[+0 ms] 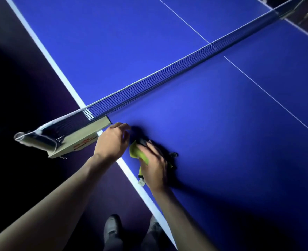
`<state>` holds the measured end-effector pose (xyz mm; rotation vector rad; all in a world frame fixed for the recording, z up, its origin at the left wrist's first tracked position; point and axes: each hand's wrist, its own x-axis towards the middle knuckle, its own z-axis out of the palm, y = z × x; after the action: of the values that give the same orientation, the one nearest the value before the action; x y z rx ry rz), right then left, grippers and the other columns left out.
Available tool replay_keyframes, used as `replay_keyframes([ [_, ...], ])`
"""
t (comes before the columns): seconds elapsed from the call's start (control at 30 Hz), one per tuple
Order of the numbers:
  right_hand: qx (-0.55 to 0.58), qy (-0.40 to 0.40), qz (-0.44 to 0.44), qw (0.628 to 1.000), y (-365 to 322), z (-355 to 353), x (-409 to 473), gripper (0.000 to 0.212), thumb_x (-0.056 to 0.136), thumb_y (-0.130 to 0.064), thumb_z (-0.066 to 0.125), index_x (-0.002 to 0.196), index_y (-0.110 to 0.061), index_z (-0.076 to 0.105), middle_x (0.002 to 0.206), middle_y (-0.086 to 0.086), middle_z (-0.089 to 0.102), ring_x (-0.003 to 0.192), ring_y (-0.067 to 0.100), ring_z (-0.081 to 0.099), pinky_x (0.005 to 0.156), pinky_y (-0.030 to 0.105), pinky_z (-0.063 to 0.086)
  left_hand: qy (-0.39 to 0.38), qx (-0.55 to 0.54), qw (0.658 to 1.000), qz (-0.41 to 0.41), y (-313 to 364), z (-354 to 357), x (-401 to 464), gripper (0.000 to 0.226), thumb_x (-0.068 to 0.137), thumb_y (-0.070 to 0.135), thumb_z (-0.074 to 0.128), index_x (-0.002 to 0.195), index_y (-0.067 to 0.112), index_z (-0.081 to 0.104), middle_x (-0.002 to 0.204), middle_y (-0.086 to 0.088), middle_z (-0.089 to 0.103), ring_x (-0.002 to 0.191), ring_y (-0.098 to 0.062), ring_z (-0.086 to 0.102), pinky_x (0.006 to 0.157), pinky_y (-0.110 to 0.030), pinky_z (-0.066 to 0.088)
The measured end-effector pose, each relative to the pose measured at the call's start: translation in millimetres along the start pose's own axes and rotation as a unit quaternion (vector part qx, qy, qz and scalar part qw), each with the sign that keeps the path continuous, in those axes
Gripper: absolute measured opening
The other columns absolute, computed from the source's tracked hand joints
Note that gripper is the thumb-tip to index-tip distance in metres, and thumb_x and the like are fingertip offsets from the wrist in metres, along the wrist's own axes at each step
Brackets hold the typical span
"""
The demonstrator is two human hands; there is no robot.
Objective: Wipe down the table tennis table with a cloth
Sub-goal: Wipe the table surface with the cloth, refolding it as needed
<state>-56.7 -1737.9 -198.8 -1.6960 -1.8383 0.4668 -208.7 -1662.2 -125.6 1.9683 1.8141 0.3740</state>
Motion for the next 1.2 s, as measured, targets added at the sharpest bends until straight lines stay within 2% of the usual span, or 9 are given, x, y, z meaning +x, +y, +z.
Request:
replay_keyframes([
  [0.1,0.039,0.003,-0.033,0.999,-40.3,6.0,-18.1,0.024,0.085,-0.004,0.065,0.100,-0.023,0.071,0.111,-0.005,0.068,0.107,0.021,0.061,0.097,0.034,0.051,0.003,0.005,1.000,-0.006,-24.7,-12.8,-17.9,0.027,0.097,0.021,0.055,0.119,0.023,0.070,0.124,0.000,0.067,0.103,-0.032,0.067,0.079,-0.040,0.053],
  [0.23,0.115,-0.023,0.000,0.993,-68.6,8.5,-24.7,0.041,0.085,0.001,0.066,0.078,-0.035,0.050,0.077,-0.006,0.046,0.076,0.017,0.046,0.071,0.042,0.049,0.003,0.000,1.000,-0.007,-48.3,-26.5,-31.4,0.026,0.096,0.023,0.055,0.118,0.027,0.070,0.122,0.003,0.066,0.098,-0.031,0.067,0.076,-0.039,0.051],
  [0.33,0.196,-0.013,0.056,0.979,-71.8,14.1,-32.1,0.029,0.091,-0.004,0.070,0.106,-0.028,0.077,0.106,-0.014,0.074,0.102,0.005,0.068,0.094,0.031,0.055,0.008,0.011,1.000,-0.014,-62.4,-36.8,-36.5,0.028,0.095,0.023,0.055,0.119,0.027,0.069,0.121,0.002,0.066,0.100,-0.032,0.067,0.078,-0.041,0.053],
  [0.4,0.217,0.007,0.109,0.970,-74.7,18.3,-31.0,0.036,0.091,-0.010,0.073,0.125,-0.022,0.076,0.127,-0.016,0.073,0.119,-0.001,0.065,0.104,0.026,0.051,0.038,0.044,0.998,-0.022,-68.8,-43.9,-36.5,0.027,0.093,0.023,0.058,0.116,0.026,0.071,0.116,-0.001,0.068,0.101,-0.033,0.066,0.080,-0.043,0.052],
  [0.6,0.174,0.091,0.102,0.975,-93.1,30.0,3.7,0.041,0.090,-0.011,0.072,0.129,-0.023,0.074,0.132,-0.011,0.071,0.121,0.003,0.065,0.104,0.024,0.050,0.119,0.077,0.990,0.025,-74.0,-69.9,-20.0,0.011,0.089,0.020,0.062,0.095,0.019,0.071,0.092,-0.002,0.067,0.088,-0.031,0.063,0.065,-0.041,0.052],
  [0.7,0.089,0.029,0.044,0.995,-89.8,46.2,27.5,0.044,0.085,-0.005,0.068,0.121,-0.029,0.073,0.127,-0.011,0.067,0.112,0.013,0.065,0.085,0.029,0.046,0.138,0.050,0.988,0.055,-71.6,-83.6,-5.8,0.005,0.089,0.020,0.059,0.086,0.021,0.063,0.083,0.002,0.063,0.074,-0.028,0.060,0.056,-0.039,0.049],
  [0.87,-0.027,-0.043,-0.074,0.996,-65.4,63.9,40.1,0.050,0.086,-0.006,0.062,0.133,-0.022,0.067,0.144,0.001,0.057,0.137,0.022,0.052,0.112,0.037,0.044,0.134,0.043,0.987,0.072,-71.1,-85.6,14.3,0.006,0.092,0.017,0.058,0.088,0.017,0.063,0.084,-0.002,0.063,0.064,-0.035,0.058,0.054,-0.043,0.049],
  [1.07,-0.058,-0.020,-0.069,0.996,-33.3,48.6,72.1,0.060,0.080,0.004,0.057,0.131,-0.025,0.067,0.138,-0.002,0.061,0.130,0.020,0.058,0.106,0.036,0.048,0.103,0.034,0.989,0.101,-60.5,-68.6,32.3,0.014,0.093,0.024,0.050,0.090,0.019,0.063,0.088,-0.002,0.066,0.067,-0.035,0.063,0.057,-0.044,0.051],
  [1.2,-0.080,-0.008,-0.058,0.995,1.6,23.1,91.0,0.054,0.091,-0.006,0.050,0.139,-0.026,0.064,0.147,-0.003,0.058,0.132,0.021,0.058,0.110,0.038,0.047,0.081,0.054,0.989,0.108,-45.5,-46.0,50.9,0.020,0.093,0.028,0.045,0.093,0.020,0.063,0.089,-0.003,0.066,0.069,-0.037,0.064,0.055,-0.044,0.051],
])
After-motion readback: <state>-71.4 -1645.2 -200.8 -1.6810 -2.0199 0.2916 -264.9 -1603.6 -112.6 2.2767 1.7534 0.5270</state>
